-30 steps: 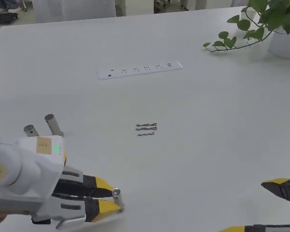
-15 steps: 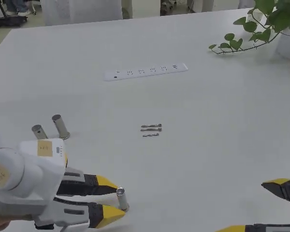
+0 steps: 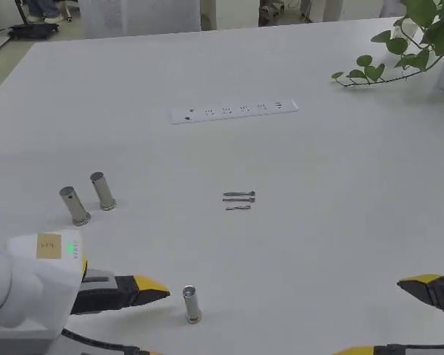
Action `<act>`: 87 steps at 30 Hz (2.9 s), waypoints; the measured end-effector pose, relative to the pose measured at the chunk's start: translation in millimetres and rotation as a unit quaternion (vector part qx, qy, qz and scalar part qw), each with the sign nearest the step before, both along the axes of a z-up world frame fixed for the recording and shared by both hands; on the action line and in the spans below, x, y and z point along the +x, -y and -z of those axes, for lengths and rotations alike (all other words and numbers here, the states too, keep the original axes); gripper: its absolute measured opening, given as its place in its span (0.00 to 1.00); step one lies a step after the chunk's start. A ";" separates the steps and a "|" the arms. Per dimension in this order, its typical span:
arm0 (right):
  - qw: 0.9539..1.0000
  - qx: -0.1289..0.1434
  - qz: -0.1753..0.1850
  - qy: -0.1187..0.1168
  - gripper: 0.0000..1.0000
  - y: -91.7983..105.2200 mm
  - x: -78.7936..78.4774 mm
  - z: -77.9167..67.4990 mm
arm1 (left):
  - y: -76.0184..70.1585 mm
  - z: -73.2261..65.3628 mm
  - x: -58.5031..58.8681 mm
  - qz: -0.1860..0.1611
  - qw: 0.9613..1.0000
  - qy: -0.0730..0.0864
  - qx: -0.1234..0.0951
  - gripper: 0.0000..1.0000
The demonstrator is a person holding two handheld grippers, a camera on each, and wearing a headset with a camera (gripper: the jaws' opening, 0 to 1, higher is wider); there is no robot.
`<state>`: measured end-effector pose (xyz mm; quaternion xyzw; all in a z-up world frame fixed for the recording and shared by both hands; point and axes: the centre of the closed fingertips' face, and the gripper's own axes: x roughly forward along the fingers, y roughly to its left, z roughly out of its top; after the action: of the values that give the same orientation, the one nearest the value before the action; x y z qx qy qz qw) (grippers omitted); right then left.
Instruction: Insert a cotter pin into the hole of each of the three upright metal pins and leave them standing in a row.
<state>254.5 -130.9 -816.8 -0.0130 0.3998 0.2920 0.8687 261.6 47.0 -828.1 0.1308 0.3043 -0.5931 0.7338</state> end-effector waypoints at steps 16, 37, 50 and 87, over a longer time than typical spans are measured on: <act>0.999 -0.003 -0.042 -0.003 0.92 -9.9 2.8 1.4 | -4.6 -0.9 -21.5 -0.037 0.999 -0.021 -0.024 0.90; 0.972 -0.069 -0.224 0.016 0.91 -28.3 20.0 -10.1 | -16.0 2.8 -27.7 -0.103 0.993 -0.035 -0.034 0.99; 0.937 -0.114 -0.325 0.055 0.90 -41.0 64.3 -27.2 | -21.7 -5.3 -30.3 -0.151 0.987 -0.033 -0.047 0.99; 0.894 -0.116 -0.431 0.039 0.65 -75.3 135.1 12.3 | -28.9 -30.6 -17.5 -0.203 0.978 -0.007 -0.052 0.92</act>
<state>389.5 -55.6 -829.1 -0.2958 0.3516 0.5890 0.6647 244.1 75.9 -797.5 0.0237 0.2984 -0.4475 0.8427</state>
